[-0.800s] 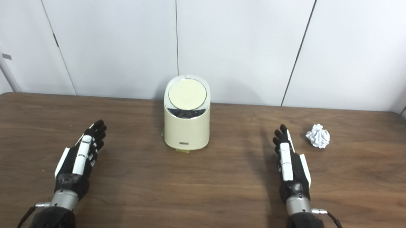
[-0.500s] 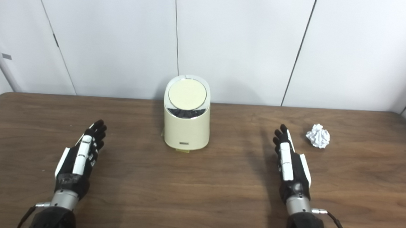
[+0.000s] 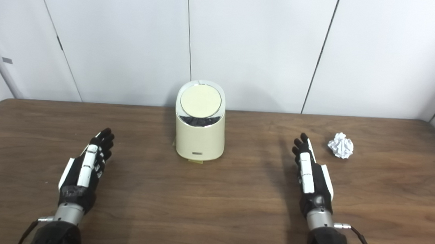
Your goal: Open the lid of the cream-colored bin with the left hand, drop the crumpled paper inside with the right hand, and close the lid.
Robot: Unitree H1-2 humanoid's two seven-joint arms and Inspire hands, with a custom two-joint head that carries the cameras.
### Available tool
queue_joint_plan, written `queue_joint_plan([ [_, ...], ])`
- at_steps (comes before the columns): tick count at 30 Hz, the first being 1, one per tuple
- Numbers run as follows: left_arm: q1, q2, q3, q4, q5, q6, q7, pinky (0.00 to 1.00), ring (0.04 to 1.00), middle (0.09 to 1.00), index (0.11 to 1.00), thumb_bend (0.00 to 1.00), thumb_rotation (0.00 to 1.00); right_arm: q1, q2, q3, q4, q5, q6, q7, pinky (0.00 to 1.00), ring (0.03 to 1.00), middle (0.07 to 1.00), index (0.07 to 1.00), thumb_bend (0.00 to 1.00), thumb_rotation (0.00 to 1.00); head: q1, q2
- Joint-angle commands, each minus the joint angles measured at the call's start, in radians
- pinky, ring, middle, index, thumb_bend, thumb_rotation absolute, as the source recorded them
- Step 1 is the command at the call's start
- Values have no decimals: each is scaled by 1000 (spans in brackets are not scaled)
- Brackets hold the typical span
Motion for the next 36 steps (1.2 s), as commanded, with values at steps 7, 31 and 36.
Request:
queue_joint_plan([
  [7,-36,9,0,-24,-4,-20,0,1000,971,941,958,477,879,-37,-5,-3,-27,1,-22,6,1000,964,966,991,565,1000,0,-1],
  [31,9,20,-21,2,27,-74,-11,1000,975,949,960,445,685,-2,8,-6,37,24,-91,14,1000,968,969,985,611,1000,54,-224],
  [36,12,17,-27,-13,40,-59,-3,1000,980,949,970,450,685,8,6,-9,46,33,-109,17,1000,967,970,987,626,1000,57,-243],
])
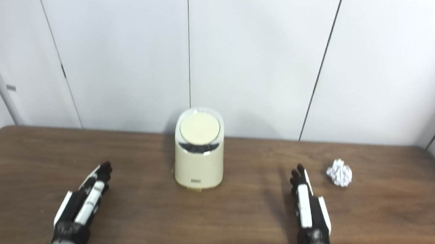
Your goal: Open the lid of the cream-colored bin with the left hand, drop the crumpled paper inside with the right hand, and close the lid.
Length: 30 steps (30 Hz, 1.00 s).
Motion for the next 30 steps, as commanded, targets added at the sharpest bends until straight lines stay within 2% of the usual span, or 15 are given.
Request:
queue_joint_plan([
  [1,-29,2,-7,-31,21,-13,12,1000,979,948,970,449,683,-6,-7,-7,-8,9,-30,13,1000,968,970,987,626,1000,0,1],
  [6,-81,9,-20,-69,86,35,46,996,966,928,962,589,486,2,-7,-1,-5,3,-37,14,1000,965,967,987,624,1000,1,-3],
  [9,-141,21,-28,-101,132,94,62,995,951,915,953,669,424,3,-2,-1,-1,-4,-38,5,1000,956,962,981,618,1000,-2,-1],
  [12,-206,29,-32,-117,149,139,61,921,930,916,946,715,347,4,0,0,1,-7,-35,4,1000,957,962,981,618,1000,-5,-7],
  [15,-272,39,-42,-114,160,174,58,960,938,914,900,751,248,3,4,1,1,-15,-30,-2,1000,949,957,976,607,1000,-8,-11],
  [19,-353,91,-91,-89,255,194,45,937,909,898,878,777,271,-1,4,4,9,-13,-30,1,1000,951,962,983,592,1000,-10,-8],
  [21,-395,106,-107,-83,272,232,29,908,898,893,878,804,275,-3,5,4,12,-14,-31,1,1000,947,958,977,593,1000,-4,-7],
  [23,-442,126,-132,-86,293,296,2,892,905,901,887,825,236,-4,6,6,13,-15,-32,0,1000,948,958,978,588,1000,-4,-7],
  [25,-489,143,-156,-81,310,347,-24,935,925,910,898,838,200,-6,8,6,18,-16,-37,0,1000,947,958,981,586,1000,-2,-9],
  [30,-609,172,-215,-30,362,401,-79,921,925,906,895,869,157,-15,7,8,40,-13,-49,6,1000,953,960,979,594,1000,-3,-7],
])
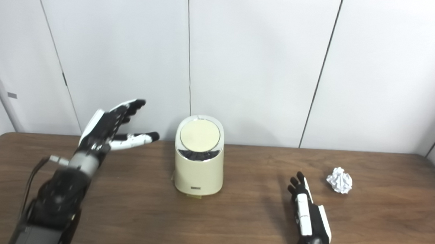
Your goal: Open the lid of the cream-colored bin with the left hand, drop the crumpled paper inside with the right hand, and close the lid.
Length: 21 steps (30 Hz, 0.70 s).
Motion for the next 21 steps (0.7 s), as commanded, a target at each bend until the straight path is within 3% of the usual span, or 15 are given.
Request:
queue_joint_plan([
  [1,-100,21,-22,11,51,6,-29,911,923,903,895,873,159,-7,5,3,21,1,-34,8,1000,952,959,977,595,1000,-2,1],
  [3,-142,30,-45,35,93,6,-68,854,912,902,898,886,173,-7,7,5,21,2,-35,10,1000,958,963,980,603,1000,-2,3],
  [7,-226,37,-79,86,188,7,-185,842,924,919,909,889,218,-12,8,6,31,5,-46,15,1000,961,965,983,602,1000,3,5],
  [12,-301,11,-74,152,272,7,-305,843,937,927,924,905,227,-16,16,14,29,0,-36,12,1000,959,961,981,618,1000,0,6],
  [19,-342,-38,-62,205,336,6,-340,818,936,934,938,892,206,-22,32,21,21,-7,-29,5,1000,962,960,985,593,1000,-5,6],
  [21,-350,-33,-91,222,339,5,-331,805,932,928,932,898,228,-24,37,24,16,-9,-22,3,1000,970,962,988,602,1000,-6,11],
])
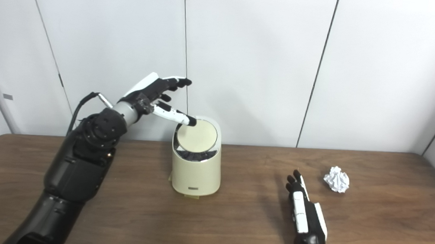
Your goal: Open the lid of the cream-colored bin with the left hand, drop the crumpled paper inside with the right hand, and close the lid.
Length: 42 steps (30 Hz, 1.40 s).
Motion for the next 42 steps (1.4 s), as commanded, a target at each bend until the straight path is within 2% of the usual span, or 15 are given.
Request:
queue_joint_plan([
  [1,-76,17,-22,13,16,-8,21,800,930,926,929,900,235,-9,21,12,0,-2,-16,2,1000,973,963,989,605,1000,2,3],
  [3,-79,24,-51,36,21,-46,44,791,931,915,915,908,239,-10,26,11,-9,-1,-11,-1,1000,979,962,988,604,1000,3,6],
  [8,-78,38,-90,70,22,-105,84,889,986,928,903,904,222,-14,33,10,-17,5,-10,-1,1000,980,970,995,611,1000,-1,14],
  [13,-84,57,-134,75,46,-122,89,918,986,943,908,895,219,-16,43,9,-34,7,2,-3,1000,965,969,998,629,1000,-4,21],
  [17,-89,65,-160,74,66,-108,88,924,974,946,914,884,203,-17,48,8,-48,10,15,-6,1000,960,971,997,604,1000,-5,25],
  [24,-81,77,-175,100,84,-156,119,930,984,952,903,859,168,-20,47,11,-54,4,9,-7,1000,957,974,1000,617,1000,-12,29],
  [28,-76,82,-183,118,93,-179,137,885,966,944,893,847,152,-19,48,12,-65,1,19,-11,1000,959,975,1000,609,1000,-16,29],
  [37,-71,74,-174,159,97,-232,190,855,953,935,877,826,165,-14,54,13,-78,-6,33,-18,1000,957,971,997,617,1000,-22,34],
  [42,-71,79,-192,182,119,-270,218,882,941,911,868,836,162,-12,54,13,-87,-3,41,-17,1000,960,975,1000,617,1000,-22,39],
])
